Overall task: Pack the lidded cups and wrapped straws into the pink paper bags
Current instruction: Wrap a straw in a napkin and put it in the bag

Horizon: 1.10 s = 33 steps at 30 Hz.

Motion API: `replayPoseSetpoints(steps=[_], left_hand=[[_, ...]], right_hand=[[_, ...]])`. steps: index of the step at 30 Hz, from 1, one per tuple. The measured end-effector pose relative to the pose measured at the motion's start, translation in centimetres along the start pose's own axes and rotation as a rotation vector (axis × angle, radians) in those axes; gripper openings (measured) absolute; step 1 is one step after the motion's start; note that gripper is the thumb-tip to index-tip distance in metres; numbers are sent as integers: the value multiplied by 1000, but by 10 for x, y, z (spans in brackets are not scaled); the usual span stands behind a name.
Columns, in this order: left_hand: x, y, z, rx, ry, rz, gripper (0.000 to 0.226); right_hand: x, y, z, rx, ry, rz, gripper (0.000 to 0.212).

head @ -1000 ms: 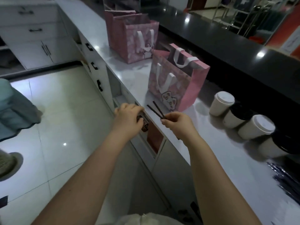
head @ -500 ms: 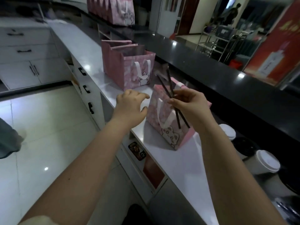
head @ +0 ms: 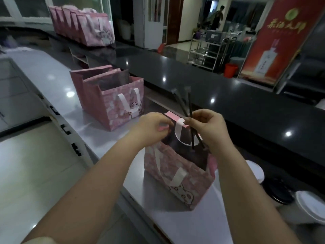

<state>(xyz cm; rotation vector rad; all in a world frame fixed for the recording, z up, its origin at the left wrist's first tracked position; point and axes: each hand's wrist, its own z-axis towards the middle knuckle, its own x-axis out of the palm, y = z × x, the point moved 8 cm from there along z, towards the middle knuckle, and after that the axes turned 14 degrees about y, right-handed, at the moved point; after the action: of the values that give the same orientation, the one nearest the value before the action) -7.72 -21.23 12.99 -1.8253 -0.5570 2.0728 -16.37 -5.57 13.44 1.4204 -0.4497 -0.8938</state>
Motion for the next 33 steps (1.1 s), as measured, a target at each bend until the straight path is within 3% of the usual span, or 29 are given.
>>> replayPoseSetpoints(steps=[3,5,12,16,21,23,28,33], left_hand=[[16,6,27,36,119,-5,29],[25,12,42,65,188,-9,40],[40,31,74,287,392,-37,83],[51,37,79,407,508,-167,96],[38,44,80,503,520,-280,87],[33,39,76,540,500,-229,79],[22,26,63,523,282,178,54],[23,-5,38,627,231,217,40]], right_hand=[[-7,-7,3,-17,-38,139,12],[-7,-11,7,-2,-38,105,14],[-2,-38,8,181,-20,-196,15],[1,-38,11,355,11,-661,15],[15,-37,12,564,12,-1005,16],[23,-33,11,588,-30,-1020,21],[37,-21,-9,576,-167,-933,17],[45,-3,-43,575,-321,-922,19]])
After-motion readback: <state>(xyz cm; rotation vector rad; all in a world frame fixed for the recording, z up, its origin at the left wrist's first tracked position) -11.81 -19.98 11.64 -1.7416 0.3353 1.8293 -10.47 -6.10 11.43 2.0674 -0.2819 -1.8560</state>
